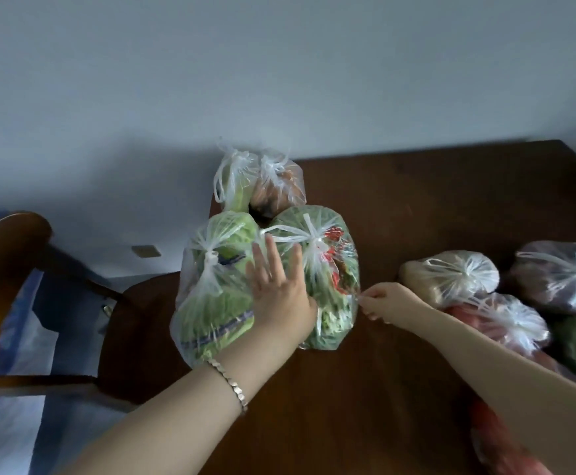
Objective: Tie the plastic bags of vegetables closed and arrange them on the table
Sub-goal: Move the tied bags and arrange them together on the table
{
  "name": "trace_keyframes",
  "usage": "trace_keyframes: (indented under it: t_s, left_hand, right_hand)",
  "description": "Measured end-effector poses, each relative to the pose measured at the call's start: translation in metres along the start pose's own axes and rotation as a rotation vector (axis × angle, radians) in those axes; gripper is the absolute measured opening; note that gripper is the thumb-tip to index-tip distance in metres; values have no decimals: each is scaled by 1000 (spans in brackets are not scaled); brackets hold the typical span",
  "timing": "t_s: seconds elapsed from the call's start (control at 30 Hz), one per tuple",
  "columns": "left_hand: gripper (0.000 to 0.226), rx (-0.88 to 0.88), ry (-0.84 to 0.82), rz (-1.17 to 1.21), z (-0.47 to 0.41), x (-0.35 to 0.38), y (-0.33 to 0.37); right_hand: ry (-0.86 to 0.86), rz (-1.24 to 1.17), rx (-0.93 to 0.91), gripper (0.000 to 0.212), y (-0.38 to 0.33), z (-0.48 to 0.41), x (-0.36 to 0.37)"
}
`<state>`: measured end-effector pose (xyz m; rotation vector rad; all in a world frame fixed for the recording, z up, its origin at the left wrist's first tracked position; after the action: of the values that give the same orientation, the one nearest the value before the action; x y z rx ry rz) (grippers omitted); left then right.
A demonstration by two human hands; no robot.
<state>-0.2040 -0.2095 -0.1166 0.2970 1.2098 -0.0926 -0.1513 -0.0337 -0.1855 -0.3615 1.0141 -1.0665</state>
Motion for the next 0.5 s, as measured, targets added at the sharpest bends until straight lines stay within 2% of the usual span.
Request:
trace_keyframes:
  t_s: [0.03,0.1,0.17,0.2,0.27,0.3,0.37,0.43,0.5]
  left_hand:
    - [78,109,-26,-5,3,3,27]
    - [55,259,-71,-5,9,10,77]
    - [30,319,-123,11,17,17,121]
    - [26,332,-141,16,20,24,145]
    - [25,348,-141,0,22,36,182]
    - [24,338,-136,1,20,44,197]
    - [30,288,-148,41,14,66,231]
    - [48,253,-137,84,2,82,245]
    - [59,231,-67,34,-12,92,261]
  right_hand:
    - [26,-15,-23,12,8,4,-17]
    - [97,-14,-75,14,26,11,-54]
    - [178,27,-72,9,49,22,-95]
    - [231,97,-66,6,63,29,-118]
    - [299,252,-67,12,88,41,-155]
    - [280,316,-65,20,99,46,-168]
    - [134,475,-64,42,126,54,-188]
    - [-45,666,-80,65,142,57,-183]
    - [-98,797,-186,74,150,59,-179]
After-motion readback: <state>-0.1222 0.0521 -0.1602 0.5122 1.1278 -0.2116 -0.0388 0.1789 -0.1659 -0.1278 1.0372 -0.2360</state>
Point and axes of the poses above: each hand's wrist, its own z-axis away from the middle knuckle, its own x-axis out of the palm, y = z × x, the point moved 6 cm from there along -z, towards the middle knuckle, and after that the axes turned 6 degrees about -x, right-handed, at the moved point
